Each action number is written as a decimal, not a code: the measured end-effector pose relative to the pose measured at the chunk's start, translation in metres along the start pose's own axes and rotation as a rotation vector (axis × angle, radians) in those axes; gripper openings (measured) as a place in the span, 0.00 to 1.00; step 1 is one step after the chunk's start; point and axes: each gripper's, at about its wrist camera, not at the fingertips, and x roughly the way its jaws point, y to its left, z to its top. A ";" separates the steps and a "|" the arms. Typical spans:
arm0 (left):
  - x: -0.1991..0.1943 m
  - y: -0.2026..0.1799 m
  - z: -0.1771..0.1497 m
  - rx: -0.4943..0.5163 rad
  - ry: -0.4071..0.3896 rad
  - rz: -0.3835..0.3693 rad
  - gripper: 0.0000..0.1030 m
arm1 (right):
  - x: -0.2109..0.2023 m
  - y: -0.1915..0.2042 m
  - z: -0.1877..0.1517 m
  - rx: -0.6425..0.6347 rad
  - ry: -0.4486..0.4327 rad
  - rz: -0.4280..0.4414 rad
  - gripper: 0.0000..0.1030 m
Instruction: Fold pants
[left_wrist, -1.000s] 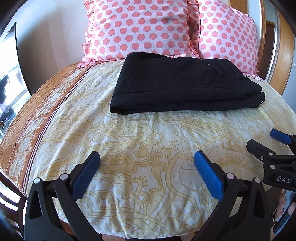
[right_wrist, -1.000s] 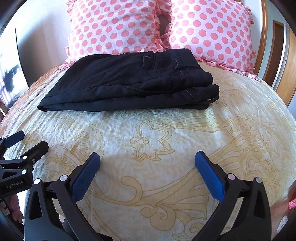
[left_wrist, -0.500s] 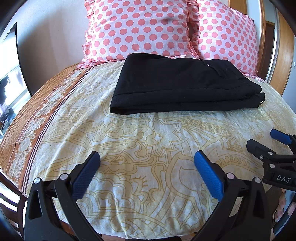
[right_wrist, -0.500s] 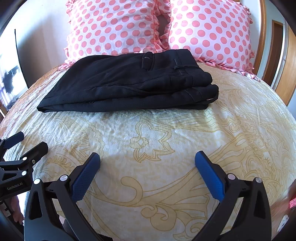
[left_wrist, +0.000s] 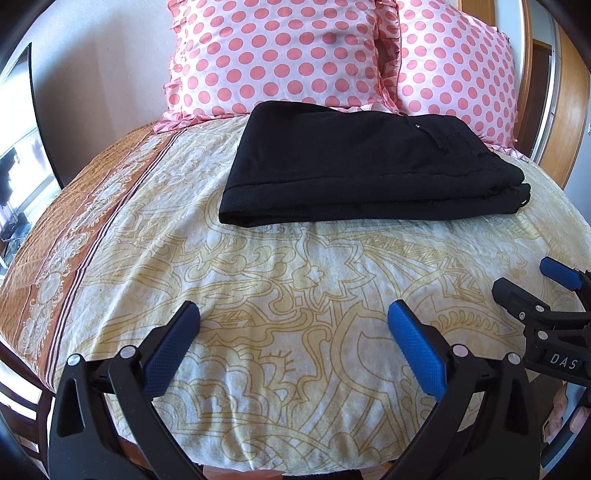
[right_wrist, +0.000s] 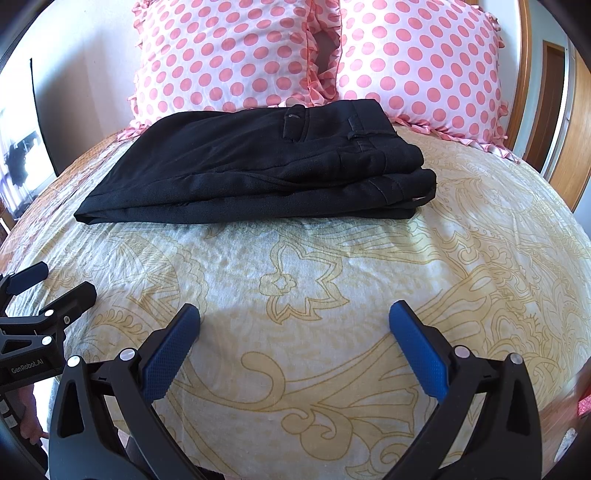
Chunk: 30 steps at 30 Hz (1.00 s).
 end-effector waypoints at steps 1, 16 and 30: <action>0.000 0.000 0.000 0.000 -0.003 0.000 0.98 | 0.000 0.000 0.000 0.000 0.000 0.000 0.99; 0.000 -0.001 0.000 -0.001 -0.002 0.002 0.98 | 0.000 0.000 -0.001 0.000 -0.003 0.000 0.99; 0.000 -0.001 0.000 0.001 -0.007 0.002 0.98 | -0.001 0.000 0.000 0.000 -0.005 0.000 0.99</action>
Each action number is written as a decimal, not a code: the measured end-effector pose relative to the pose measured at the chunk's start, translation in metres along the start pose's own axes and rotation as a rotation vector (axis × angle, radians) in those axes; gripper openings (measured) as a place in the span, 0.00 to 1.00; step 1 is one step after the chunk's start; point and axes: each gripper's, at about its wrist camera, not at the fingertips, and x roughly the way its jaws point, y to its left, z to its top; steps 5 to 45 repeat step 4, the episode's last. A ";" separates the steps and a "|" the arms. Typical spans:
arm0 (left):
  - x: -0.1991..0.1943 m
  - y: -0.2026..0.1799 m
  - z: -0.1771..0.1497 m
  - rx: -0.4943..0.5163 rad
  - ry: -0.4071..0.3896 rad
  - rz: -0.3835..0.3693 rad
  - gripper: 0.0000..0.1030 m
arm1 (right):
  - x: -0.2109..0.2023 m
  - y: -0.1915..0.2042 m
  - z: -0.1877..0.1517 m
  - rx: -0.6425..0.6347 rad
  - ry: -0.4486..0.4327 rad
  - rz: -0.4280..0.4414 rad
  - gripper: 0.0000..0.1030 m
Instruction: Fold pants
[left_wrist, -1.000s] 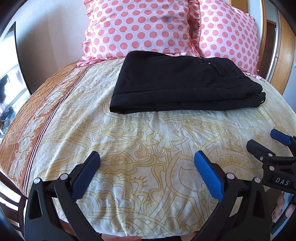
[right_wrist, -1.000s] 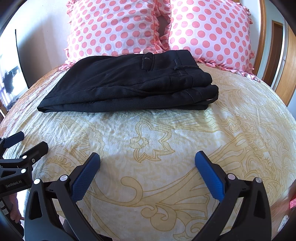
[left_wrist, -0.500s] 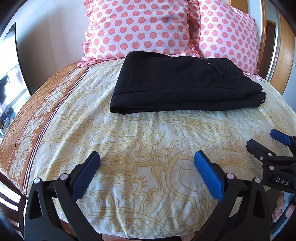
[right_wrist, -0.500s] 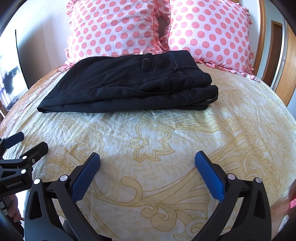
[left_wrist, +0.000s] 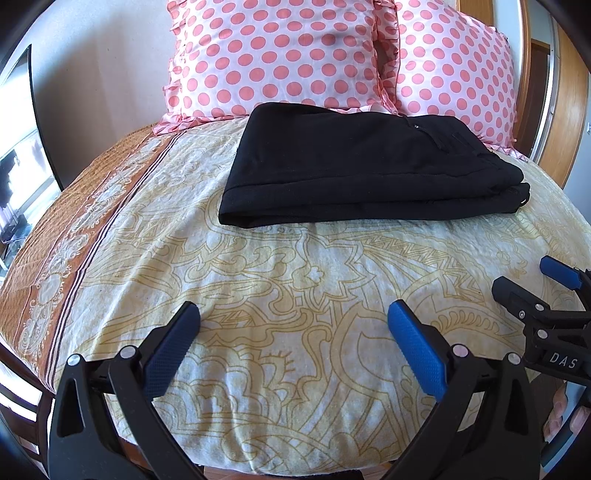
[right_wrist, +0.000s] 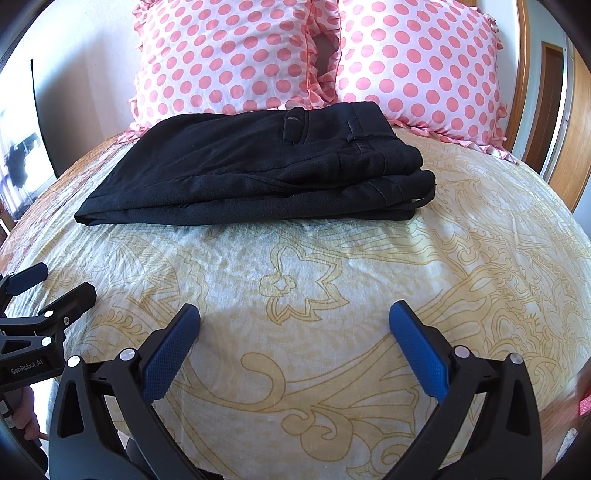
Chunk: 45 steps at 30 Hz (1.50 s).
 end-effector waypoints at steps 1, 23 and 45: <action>0.000 0.000 0.000 0.000 -0.001 0.000 0.98 | 0.000 0.000 0.000 0.000 0.000 0.000 0.99; 0.000 0.000 -0.001 -0.001 0.000 0.000 0.98 | 0.000 0.000 0.000 0.000 -0.001 0.000 0.99; 0.000 0.000 -0.001 -0.001 0.000 0.000 0.98 | 0.000 0.000 0.000 0.000 -0.001 0.000 0.99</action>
